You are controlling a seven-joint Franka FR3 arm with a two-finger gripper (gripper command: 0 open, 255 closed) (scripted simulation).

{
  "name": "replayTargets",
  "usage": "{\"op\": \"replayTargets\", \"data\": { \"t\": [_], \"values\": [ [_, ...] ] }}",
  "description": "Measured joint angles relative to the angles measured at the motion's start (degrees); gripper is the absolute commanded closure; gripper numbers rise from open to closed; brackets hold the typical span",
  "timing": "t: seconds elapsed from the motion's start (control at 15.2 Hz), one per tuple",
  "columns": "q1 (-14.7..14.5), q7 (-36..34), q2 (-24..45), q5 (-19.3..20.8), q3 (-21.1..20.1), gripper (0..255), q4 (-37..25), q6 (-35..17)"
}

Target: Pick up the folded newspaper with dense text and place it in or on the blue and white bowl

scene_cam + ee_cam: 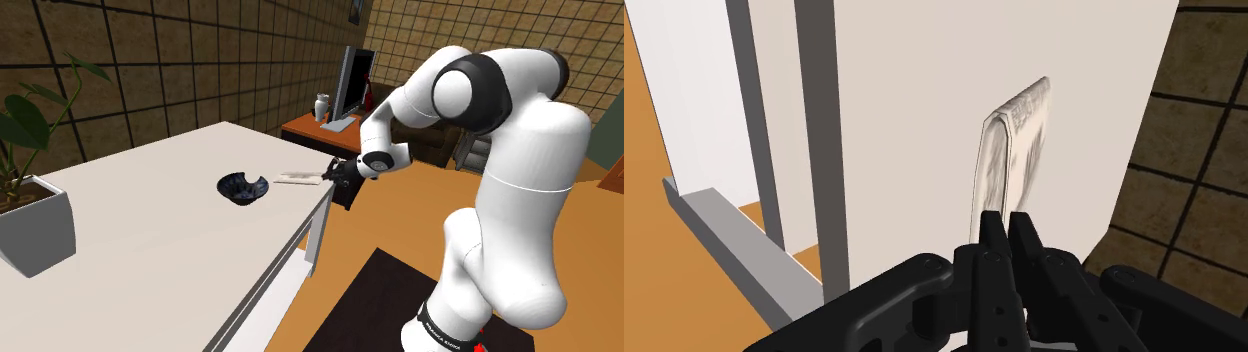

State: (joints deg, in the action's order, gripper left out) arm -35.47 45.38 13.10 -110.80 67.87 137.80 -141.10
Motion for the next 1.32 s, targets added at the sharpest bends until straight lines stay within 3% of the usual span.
{"op": "replayTargets", "data": {
  "t": [0.53, 0.86, 1.06, 1.32],
  "values": [
    [-4.8, -4.5, -12.1, 9.7, 2.7, 255, -0.4, -10.7],
    [-5.0, -8.8, -21.0, 17.3, 0.1, 255, -0.1, -19.0],
    [-6.6, -8.2, -22.4, 13.9, -3.4, 255, -0.1, -23.4],
    [-9.6, -3.6, -21.1, 3.8, -7.5, 255, -0.9, -27.4]
  ]
}}
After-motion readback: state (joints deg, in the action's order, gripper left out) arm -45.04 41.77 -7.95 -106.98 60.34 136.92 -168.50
